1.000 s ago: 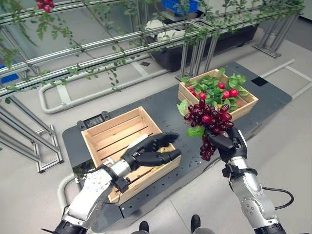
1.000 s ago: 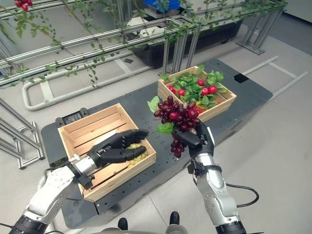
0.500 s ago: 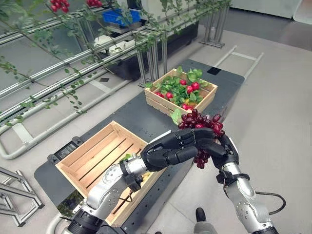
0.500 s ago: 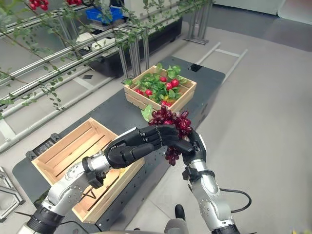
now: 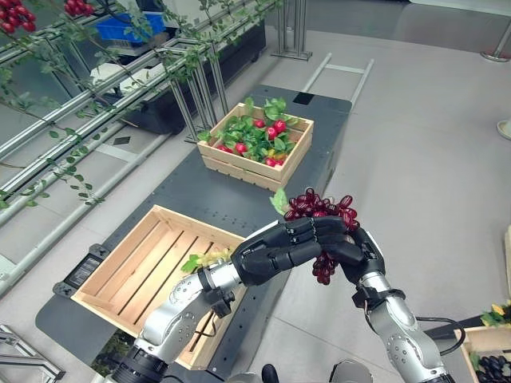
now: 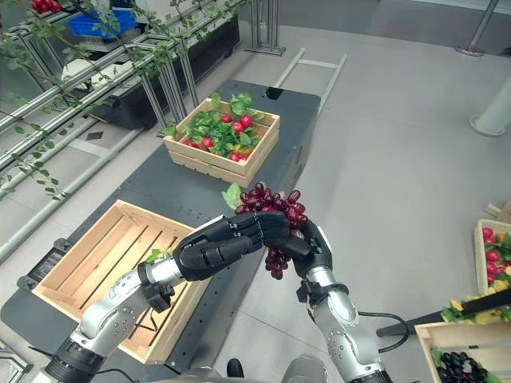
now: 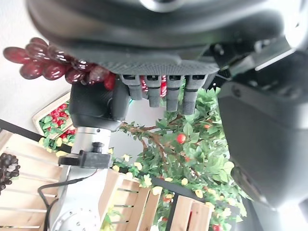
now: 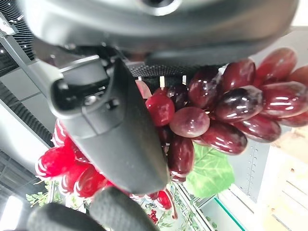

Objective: Pick up the fruits from the basket on one side to the basket on the other side

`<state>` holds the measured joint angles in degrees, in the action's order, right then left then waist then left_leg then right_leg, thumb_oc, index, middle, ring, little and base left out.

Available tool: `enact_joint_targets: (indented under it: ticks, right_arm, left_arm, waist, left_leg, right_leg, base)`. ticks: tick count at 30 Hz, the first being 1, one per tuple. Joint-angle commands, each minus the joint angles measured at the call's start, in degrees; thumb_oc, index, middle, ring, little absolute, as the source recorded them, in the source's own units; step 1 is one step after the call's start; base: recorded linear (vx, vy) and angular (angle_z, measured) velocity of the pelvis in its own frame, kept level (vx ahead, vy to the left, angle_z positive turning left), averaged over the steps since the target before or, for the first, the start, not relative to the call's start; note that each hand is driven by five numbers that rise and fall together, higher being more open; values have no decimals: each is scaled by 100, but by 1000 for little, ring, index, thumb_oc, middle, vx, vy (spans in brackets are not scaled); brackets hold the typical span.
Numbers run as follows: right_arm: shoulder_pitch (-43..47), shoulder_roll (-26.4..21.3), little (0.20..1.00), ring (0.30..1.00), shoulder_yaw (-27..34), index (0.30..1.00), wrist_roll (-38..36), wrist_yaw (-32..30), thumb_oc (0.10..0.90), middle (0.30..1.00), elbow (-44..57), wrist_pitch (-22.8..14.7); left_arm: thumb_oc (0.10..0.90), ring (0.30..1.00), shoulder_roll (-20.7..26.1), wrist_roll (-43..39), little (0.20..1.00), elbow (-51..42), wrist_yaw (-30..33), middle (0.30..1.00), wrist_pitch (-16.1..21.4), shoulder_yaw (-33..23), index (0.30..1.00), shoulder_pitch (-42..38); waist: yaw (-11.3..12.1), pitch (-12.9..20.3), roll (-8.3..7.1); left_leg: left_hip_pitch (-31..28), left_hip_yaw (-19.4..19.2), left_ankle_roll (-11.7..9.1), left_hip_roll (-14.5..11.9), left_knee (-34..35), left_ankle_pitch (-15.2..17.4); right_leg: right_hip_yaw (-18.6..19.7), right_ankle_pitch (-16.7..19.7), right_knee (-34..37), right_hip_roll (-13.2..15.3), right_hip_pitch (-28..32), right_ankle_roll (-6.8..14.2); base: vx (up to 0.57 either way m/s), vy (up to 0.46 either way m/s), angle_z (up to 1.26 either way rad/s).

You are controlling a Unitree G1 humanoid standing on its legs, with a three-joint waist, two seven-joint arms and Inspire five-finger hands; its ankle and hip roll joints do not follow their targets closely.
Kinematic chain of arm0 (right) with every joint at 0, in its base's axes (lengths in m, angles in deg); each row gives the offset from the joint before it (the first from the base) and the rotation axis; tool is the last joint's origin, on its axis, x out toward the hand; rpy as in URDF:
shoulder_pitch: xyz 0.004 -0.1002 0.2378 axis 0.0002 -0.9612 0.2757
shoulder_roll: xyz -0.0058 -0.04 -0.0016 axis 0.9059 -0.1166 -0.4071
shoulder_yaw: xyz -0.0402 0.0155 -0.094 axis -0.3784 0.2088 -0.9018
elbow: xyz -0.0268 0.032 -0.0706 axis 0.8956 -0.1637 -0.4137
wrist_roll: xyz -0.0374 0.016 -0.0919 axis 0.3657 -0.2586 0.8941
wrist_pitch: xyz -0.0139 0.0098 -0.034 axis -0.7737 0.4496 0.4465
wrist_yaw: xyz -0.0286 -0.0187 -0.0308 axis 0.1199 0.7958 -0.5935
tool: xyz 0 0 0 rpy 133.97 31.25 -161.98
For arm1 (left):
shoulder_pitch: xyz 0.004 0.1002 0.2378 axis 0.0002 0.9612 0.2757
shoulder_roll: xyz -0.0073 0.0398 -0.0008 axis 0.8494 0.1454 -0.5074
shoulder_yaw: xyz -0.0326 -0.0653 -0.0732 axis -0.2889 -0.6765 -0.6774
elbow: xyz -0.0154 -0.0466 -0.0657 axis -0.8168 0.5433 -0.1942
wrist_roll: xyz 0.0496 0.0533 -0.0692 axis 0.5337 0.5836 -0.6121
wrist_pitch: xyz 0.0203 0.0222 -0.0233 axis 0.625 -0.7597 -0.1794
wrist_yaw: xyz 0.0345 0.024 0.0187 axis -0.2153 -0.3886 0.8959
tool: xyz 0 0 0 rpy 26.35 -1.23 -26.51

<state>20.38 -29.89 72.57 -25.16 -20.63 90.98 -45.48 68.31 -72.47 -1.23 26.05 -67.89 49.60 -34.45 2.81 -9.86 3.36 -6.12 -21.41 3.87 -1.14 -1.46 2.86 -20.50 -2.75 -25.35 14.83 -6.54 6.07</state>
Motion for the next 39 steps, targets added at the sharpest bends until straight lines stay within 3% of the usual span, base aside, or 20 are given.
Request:
enact_joint_targets:
  ticks: [1, 3, 6, 13, 17, 19, 20, 21, 23, 24, 26, 31, 36, 39]
  right_arm:
    - [717, 451, 300, 300, 47, 300, -2, 273, 400, 300, 548, -983]
    - [693, 538, 300, 300, -37, 300, 143, 294, 400, 300, 527, -1011]
    - [648, 513, 300, 300, -154, 300, 188, 322, 400, 300, 518, -1018]
    - [561, 249, 300, 300, -190, 300, 265, 487, 400, 300, 472, -927]
    - [500, 117, 300, 300, -112, 300, 215, 636, 400, 300, 445, -897]
    - [453, 56, 300, 300, -56, 300, 236, 703, 400, 300, 436, -850]
    - [449, 21, 300, 300, -11, 300, 186, 728, 400, 300, 431, -805]
    - [473, -33, 300, 300, 1, 300, 95, 792, 400, 300, 442, -696]
    - [508, -68, 300, 300, 18, 300, 46, 892, 400, 300, 457, -556]
    - [547, -109, 300, 300, 49, 300, 25, 981, 400, 300, 506, -338]
    - [505, -182, 300, 300, 120, 300, -3, 1114, 400, 300, 618, -87]
    - [371, -273, 300, 300, 204, 300, -100, 1285, 400, 300, 679, 72]
    - [268, -204, 300, 300, 188, 300, -285, 1546, 400, 300, 595, 139]
    - [284, -197, 300, 300, 248, 300, -405, 1510, 400, 300, 549, 120]
  left_arm:
    - [800, 900, -25, -469, 900, -601, -57, 900, 453, -286, 900, -187]
    - [800, 900, 4, -532, 900, -646, -38, 900, 452, -328, 900, -138]
    - [800, 900, 0, -589, 900, -777, 96, 900, 552, -307, 900, -44]
    - [800, 900, -378, -777, 900, -701, 390, 900, 735, -204, 900, -216]
    - [800, 900, -520, -795, 900, -609, 423, 900, 789, -187, 900, -265]
    - [800, 900, -625, -825, 900, -560, 298, 900, 751, -213, 900, -259]
    - [800, 900, -679, -808, 900, -573, 286, 900, 694, -243, 900, -237]
    - [800, 900, -686, -769, 900, -643, 407, 900, 721, -285, 900, -187]
    - [800, 900, -693, -775, 900, -675, 470, 900, 735, -345, 900, -132]
    - [800, 900, -730, -789, 900, -668, 544, 900, 731, -470, 900, -77]
    - [800, 900, -720, -873, 900, -684, 539, 900, 668, -622, 900, -39]
    - [800, 900, -774, -982, 900, -726, 540, 900, 629, -706, 900, 2]
    - [800, 900, -706, -861, 900, -594, 223, 900, 586, -623, 900, -117]
    - [800, 900, -539, -929, 900, -614, 85, 900, 461, -644, 900, -130]
  waist:
    - [137, 546, -195]
    - [185, 627, -245]
    - [215, 714, -305]
    - [-16, 716, -427]
    - [-123, 681, -459]
    - [-164, 653, -502]
    - [-136, 635, -536]
    - [-45, 621, -593]
    - [15, 637, -615]
    - [64, 684, -622]
    - [39, 762, -633]
    - [-42, 752, -689]
    - [-270, 781, -517]
    - [-322, 710, -489]
  left_leg:
    - [8, 498, 40, 639, 442, 257]
    - [74, 336, -48, 578, 497, 143]
    - [350, -120, -346, 295, 537, -186]
    - [750, -391, -689, -107, 646, -580]
    - [910, -385, -824, -255, 646, -737]
    - [957, -301, -846, -291, 612, -747]
    - [931, -35, -813, -226, 576, -687]
    - [1005, 577, -736, -146, 388, -630]
    - [971, 1076, -723, -104, 401, -590]
    - [860, 1571, -736, -112, 474, -578]
    - [799, 1891, -760, -99, 331, -473]
    - [846, 2037, -789, -29, -395, -100]
    - [317, 1613, -670, -84, 291, -144]
    - [147, 1637, -517, 139, 345, 25]
  right_leg:
    - [-85, -88, -104, 54, 784, 433]
    - [-223, -206, 642, -77, 1114, 399]
    - [-376, -390, 1962, -435, 1597, 302]
    - [-178, -2, 3030, -991, 1598, 59]
    - [-77, 87, 3035, -1084, 1363, 0]
    - [6, 133, 3035, -1116, 1270, -38]
    - [116, 155, 3035, -1120, 1225, -55]
    - [384, 259, 3035, -1134, 1091, -121]
    - [659, 280, 3035, -1163, 1035, -146]
    - [987, 298, 3035, -1194, 993, -167]
    - [1274, 309, 3035, -1204, 944, -176]
    - [1539, 358, 3035, -1087, 983, -146]
    - [1479, 438, 3035, -880, 996, 63]
    - [1528, 647, 3011, -570, 927, 339]
  base:
    - [-153, -248, -93]
    - [-181, -311, -118]
    - [-235, -367, -102]
    - [-261, -273, -56]
    - [-216, -181, -26]
    - [-189, -153, -20]
    - [-153, -78, -28]
    - [-152, -71, -47]
    - [-67, 1, -69]
    - [-21, 39, -80]
    - [-33, 78, -95]
    - [-46, 157, -91]
    - [-11, 319, -25]
    - [0, 341, -3]
